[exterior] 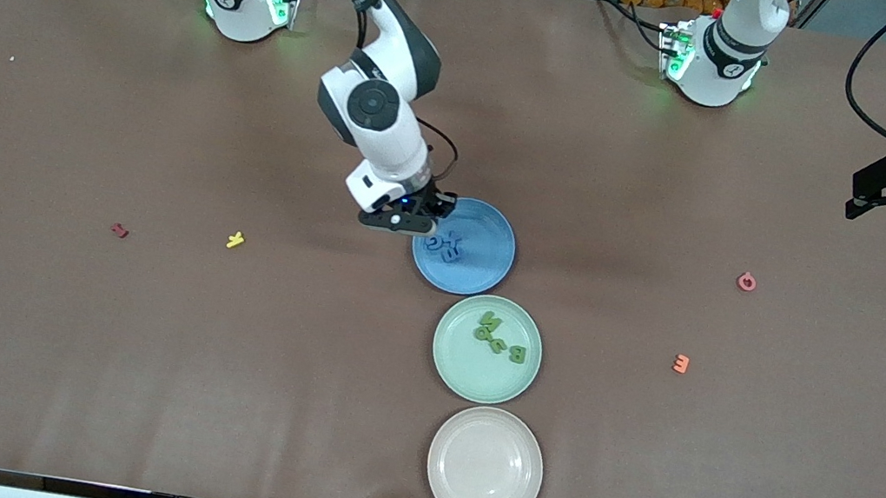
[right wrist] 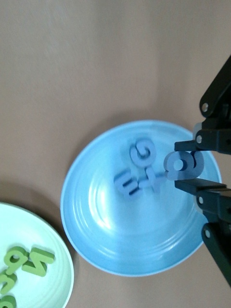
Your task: Sort letters by color into matching plates
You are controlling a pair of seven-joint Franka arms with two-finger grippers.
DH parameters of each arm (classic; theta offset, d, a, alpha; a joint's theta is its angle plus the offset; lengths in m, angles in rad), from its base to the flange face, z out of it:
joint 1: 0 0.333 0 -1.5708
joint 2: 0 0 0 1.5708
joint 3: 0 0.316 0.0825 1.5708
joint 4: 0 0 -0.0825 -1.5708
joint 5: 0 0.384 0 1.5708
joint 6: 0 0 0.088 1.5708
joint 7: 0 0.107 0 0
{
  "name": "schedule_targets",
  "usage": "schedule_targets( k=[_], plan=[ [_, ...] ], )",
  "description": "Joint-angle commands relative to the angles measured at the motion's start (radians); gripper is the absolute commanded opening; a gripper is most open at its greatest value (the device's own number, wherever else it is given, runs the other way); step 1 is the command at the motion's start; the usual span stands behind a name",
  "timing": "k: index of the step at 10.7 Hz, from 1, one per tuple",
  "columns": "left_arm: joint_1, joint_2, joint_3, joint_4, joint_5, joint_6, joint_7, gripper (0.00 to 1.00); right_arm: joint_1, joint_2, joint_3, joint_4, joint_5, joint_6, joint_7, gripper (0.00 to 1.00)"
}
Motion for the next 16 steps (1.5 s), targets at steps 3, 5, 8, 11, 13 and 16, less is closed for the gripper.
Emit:
schedule_targets(
  k=[3, 5, 8, 11, 13, 16],
  plan=[
    [-0.002, -0.029, 0.009, -0.031, -0.023, 0.016, 0.009, 1.0, 0.073, 0.182, -0.014, 0.243, 0.001, -0.073, 0.207, 0.3],
    [-0.002, -0.03, 0.009, -0.036, -0.023, 0.015, 0.009, 1.0, 0.075, 0.176, -0.021, 0.243, -0.002, -0.076, 0.25, 0.99],
    [0.001, -0.036, 0.011, -0.045, -0.023, 0.015, 0.009, 1.0, 0.063, 0.148, -0.063, 0.246, -0.03, -0.188, 0.111, 1.0],
    [0.001, -0.039, 0.015, -0.051, -0.023, 0.013, 0.009, 1.0, -0.026, 0.072, -0.1, 0.243, -0.026, -0.303, -0.085, 1.0],
    [-0.008, -0.039, 0.02, -0.053, -0.019, 0.007, 0.01, 1.0, -0.13, 0.038, -0.113, 0.243, -0.029, -0.352, -0.226, 1.0],
    [-0.007, -0.047, 0.02, -0.054, -0.014, 0.002, 0.01, 1.0, -0.264, 0.022, -0.156, 0.243, -0.032, -0.36, -0.385, 1.0]
  ],
)
